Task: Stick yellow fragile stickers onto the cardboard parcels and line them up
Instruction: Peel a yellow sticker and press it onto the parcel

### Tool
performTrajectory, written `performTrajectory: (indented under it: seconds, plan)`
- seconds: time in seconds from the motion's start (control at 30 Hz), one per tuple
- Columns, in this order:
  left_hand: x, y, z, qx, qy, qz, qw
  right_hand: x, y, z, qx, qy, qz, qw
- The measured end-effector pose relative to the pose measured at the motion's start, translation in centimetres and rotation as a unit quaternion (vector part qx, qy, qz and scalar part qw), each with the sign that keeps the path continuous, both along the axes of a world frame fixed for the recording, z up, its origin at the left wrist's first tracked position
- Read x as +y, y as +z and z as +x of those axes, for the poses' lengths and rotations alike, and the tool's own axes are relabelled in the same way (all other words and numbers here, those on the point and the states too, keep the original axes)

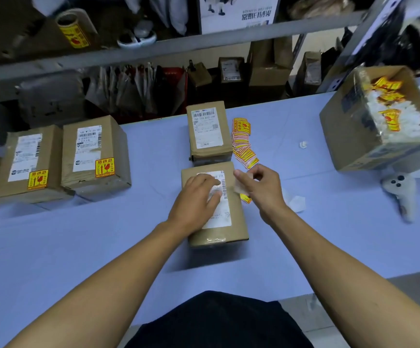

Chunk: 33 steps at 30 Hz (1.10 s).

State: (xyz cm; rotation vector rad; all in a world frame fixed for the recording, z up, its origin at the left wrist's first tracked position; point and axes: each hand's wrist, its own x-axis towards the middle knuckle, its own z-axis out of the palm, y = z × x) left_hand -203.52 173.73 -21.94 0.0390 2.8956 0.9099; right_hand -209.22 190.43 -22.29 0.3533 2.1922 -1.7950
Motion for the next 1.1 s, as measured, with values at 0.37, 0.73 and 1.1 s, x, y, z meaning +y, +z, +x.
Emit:
performTrajectory:
  seconds: [0.37,0.73,1.1]
  plan:
    - [1.2,2.1,1.0,-0.179,0.258,0.438,0.842,-1.2,2.6,3.8,-0.062,0.056,-0.084,0.993]
    - [0.6,1.8,1.9,-0.190,0.326,0.484,0.790,-1.0,3.4,4.8,-0.110,0.083,-0.056,0.989]
    - [2.5,0.5,2.4,-0.097,0.268,0.424,0.860,-2.0,1.6,5.2,-0.079,0.118,-0.056,0.988]
